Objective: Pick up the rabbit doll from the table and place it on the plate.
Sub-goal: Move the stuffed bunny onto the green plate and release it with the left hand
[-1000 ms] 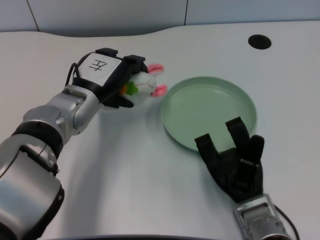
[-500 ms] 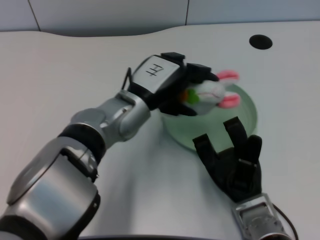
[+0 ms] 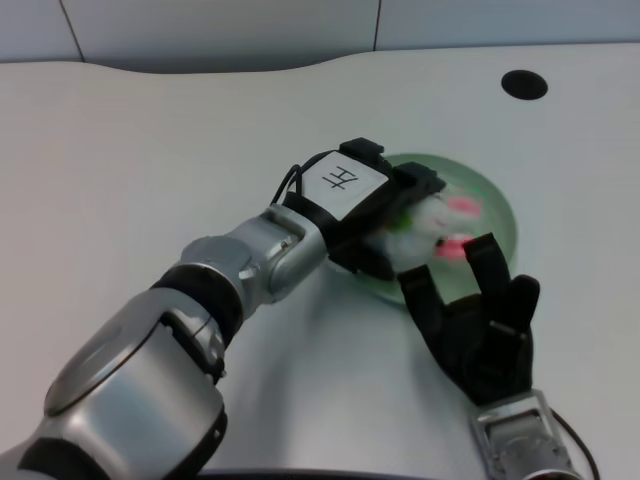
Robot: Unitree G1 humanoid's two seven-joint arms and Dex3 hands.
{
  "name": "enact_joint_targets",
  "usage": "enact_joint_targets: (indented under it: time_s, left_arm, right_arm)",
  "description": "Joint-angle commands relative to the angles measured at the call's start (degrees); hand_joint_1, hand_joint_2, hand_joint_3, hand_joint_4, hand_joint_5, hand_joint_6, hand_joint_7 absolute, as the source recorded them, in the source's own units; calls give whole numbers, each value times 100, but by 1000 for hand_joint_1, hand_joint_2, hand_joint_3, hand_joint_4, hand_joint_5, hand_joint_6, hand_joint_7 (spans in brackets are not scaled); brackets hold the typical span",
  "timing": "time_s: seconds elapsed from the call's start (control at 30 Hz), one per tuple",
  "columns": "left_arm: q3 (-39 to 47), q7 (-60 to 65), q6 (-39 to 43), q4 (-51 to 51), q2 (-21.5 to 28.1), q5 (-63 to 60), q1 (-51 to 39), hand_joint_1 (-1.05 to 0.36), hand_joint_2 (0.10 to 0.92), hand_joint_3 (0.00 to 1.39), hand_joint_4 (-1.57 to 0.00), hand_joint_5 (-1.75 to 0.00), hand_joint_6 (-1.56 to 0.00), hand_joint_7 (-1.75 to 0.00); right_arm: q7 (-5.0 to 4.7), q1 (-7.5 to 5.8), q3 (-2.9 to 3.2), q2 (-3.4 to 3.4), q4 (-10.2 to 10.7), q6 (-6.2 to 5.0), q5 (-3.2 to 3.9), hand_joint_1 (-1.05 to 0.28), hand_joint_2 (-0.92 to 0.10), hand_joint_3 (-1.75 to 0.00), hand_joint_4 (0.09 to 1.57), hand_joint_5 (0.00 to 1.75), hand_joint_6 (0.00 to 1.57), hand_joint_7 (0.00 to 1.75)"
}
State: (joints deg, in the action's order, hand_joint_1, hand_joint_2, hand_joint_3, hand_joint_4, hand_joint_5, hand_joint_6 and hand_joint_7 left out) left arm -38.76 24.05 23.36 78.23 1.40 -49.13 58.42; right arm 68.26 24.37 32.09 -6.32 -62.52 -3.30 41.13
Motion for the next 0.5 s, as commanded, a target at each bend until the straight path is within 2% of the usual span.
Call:
enact_joint_targets:
  time_s: [0.03,0.1,0.13,0.2,0.33,0.4,0.5]
  left_arm:
    - [-86,-182,-198,-10,34,-45,-26,-1006,921,517,0,-5,-2,-10]
    - [-101,-188,-288,-9,69,-45,-50,-1037,921,666,1,-1,0,-2]
    - [-50,-189,-257,-10,93,18,-82,-1044,921,728,1,0,1,0]
    - [136,-209,-66,-22,135,229,-156,-1047,921,769,1,1,1,1]
    - [793,-484,632,-52,213,938,-368,-1048,921,702,1,1,1,1]
    - [1060,-560,913,-75,245,1222,-480,-1048,921,683,1,1,1,1]
    - [1258,-656,1086,-93,268,1410,-554,-1048,921,686,1,1,1,1]
  right_arm:
    - [7,-338,80,-311,-145,42,69,-455,-911,-45,927,1746,748,1746]
    - [30,-330,59,-296,-148,-2,50,-464,-918,-58,927,1746,736,1746]
    - [13,-324,46,-286,-146,-14,35,-467,-917,-59,928,1746,731,1746]
    - [-33,-315,20,-268,-135,2,12,-469,-917,-56,926,1746,720,1746]
    - [-25,-266,5,-231,-161,118,13,-443,-919,-49,918,1746,734,1746]
    - [-68,-255,-14,-231,-158,134,-16,-445,-917,-44,916,1746,742,1746]
    - [-82,-248,-31,-234,-157,149,-32,-448,-917,-41,911,1746,740,1746]
